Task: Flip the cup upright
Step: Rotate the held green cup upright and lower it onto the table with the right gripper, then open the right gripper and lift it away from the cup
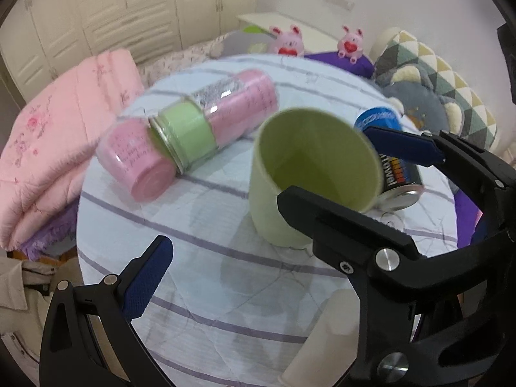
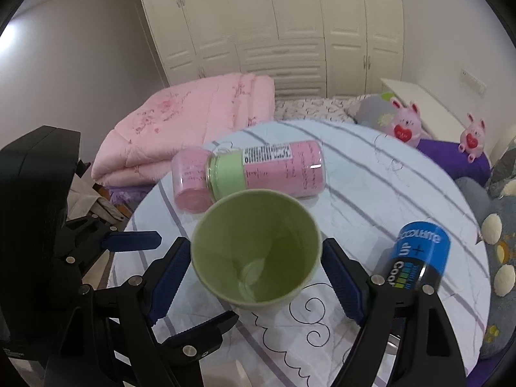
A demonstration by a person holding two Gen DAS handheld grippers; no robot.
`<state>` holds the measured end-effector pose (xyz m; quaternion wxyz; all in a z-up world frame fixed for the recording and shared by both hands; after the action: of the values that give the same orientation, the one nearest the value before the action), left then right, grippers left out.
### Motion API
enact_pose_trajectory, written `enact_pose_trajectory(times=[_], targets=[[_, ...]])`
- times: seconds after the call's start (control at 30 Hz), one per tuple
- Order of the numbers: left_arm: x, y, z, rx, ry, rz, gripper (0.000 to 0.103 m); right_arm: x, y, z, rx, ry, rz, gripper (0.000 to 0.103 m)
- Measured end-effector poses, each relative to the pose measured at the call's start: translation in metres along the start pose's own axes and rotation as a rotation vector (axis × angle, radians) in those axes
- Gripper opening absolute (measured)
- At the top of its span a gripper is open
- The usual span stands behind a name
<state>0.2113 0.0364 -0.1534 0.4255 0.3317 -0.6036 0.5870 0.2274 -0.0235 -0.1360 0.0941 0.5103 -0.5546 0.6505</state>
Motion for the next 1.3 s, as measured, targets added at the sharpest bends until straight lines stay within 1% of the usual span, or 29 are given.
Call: enact_pose_trajectory(times=[0.13, 0.2, 0.37, 0.53, 0.63, 0.8, 0.97, 1.1, 1.17, 1.3], targets=[[0.013, 0.001, 0.006, -0.014, -0.016, 0.017, 0.103, 0.013, 0.001, -0.001, -0.005, 0.008, 0.014, 0.084], [0.024, 0.002, 0.01, -0.021, -0.015, 0.04, 0.103, 0.022, 0.002, -0.002, -0.007, 0.009, 0.028, 0.084], [0.054, 0.002, 0.021, -0.042, -0.035, 0.118, 0.103, 0.056, 0.002, -0.007, -0.002, 0.034, 0.088, 0.084], [0.086, 0.007, 0.036, -0.045, -0.025, 0.196, 0.103, 0.093, 0.009, -0.01, -0.026, 0.061, 0.135, 0.084], [0.1, 0.01, 0.043, -0.038, -0.023, 0.238, 0.103, 0.114, 0.015, -0.005, -0.046, 0.103, 0.172, 0.084], [0.116, 0.017, 0.053, -0.035, -0.03, 0.279, 0.103, 0.15, 0.028, 0.015, -0.097, 0.233, 0.241, 0.084], [0.134, 0.026, 0.061, -0.021, -0.031, 0.331, 0.103, 0.175, 0.042, 0.031, -0.16, 0.304, 0.281, 0.084], [0.15, 0.033, 0.07, -0.032, -0.07, 0.389, 0.103, 0.192, 0.052, 0.042, -0.192, 0.36, 0.315, 0.084], [0.157, 0.036, 0.072, -0.025, -0.078, 0.411, 0.103, 0.207, 0.057, 0.044, -0.203, 0.395, 0.361, 0.084], [0.169, 0.043, 0.075, -0.001, -0.064, 0.443, 0.103, 0.22, 0.065, 0.045, -0.207, 0.465, 0.383, 0.084]])
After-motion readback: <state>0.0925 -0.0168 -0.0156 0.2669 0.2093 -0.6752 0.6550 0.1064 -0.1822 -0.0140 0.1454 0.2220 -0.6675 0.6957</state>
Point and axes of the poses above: each gripper's, at about its wrist camera, not at the fingertips, and x roughly against the way its jaws point, z to its right, y to its underside, the point moved 8 cm from there along -x, roughly the way its jaws point, and after that the axes turned 4 degrees about -z, right-handed, at the moved point
